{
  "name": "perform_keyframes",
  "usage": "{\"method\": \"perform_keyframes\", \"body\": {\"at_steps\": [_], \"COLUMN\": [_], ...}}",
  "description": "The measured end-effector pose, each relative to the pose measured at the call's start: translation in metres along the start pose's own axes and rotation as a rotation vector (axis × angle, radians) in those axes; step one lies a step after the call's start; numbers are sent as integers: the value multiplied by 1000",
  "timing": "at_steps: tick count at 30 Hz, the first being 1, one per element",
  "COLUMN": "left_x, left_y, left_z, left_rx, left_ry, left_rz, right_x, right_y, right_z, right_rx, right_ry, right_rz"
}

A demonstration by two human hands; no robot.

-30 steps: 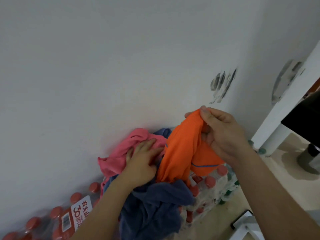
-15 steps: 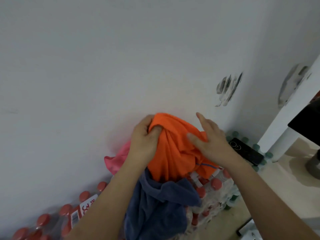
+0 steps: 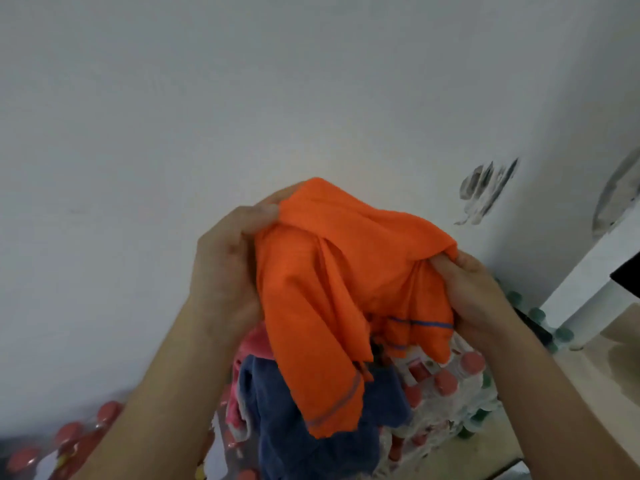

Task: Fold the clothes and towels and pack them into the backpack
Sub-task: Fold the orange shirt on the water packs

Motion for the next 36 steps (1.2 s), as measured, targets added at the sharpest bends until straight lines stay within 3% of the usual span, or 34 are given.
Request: {"method": "perform_keyframes", "body": {"at_steps": [2, 5, 10, 12, 14, 16, 18, 20, 22, 25, 27, 31, 34, 36], "left_x": [20, 54, 125, 152, 177, 204, 230, 253, 277, 298, 308, 326, 331, 329], "left_y": [2, 4, 23, 30, 36, 43, 48, 50, 50, 28, 16, 22, 44, 63], "left_z": [18, 55, 91, 117, 151, 184, 209, 209, 183, 159, 166, 180, 190, 201], "left_rx": [-37, -289, -509, -801, -1239, -1651, -1790, -1650, -1275, -942, -987, -1257, -1156, -920], "left_ry": [-93, -10, 121, 231, 424, 681, 863, 788, 601, 383, 447, 687, 815, 801], "left_rz": [36, 105, 218, 247, 134, 30, -4, -247, -418, -257, -260, -493, -575, -485], "right_x": [-2, 1, 35, 52, 73, 99, 128, 157, 187, 222, 239, 265, 277, 279], "right_y": [-17, -46, -97, -107, -112, -111, -104, -91, -75, -58, -56, -50, -45, -46], "right_z": [-8, -33, -101, -133, -167, -201, -231, -261, -290, -326, -336, -343, -346, -343], "right_rx": [13, 52, 215, 359, 480, 446, 356, 321, 236, -57, -211, -392, -447, -493], "right_ry": [9, -19, -161, -290, -427, -552, -642, -708, -779, -740, -632, -458, -391, -369], "right_rz": [56, 179, 336, 339, 320, 301, 261, 208, 126, -47, -120, -221, -224, -202]}}
Point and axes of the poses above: each hand's wrist, its own x-axis away from the middle knuckle, its own z-axis out of the back of the hand, y = z × x, the point moved 4 cm from there along -x, towards the middle knuckle, and after that the axes turned 10 degrees about z, right-handed, at the moved point
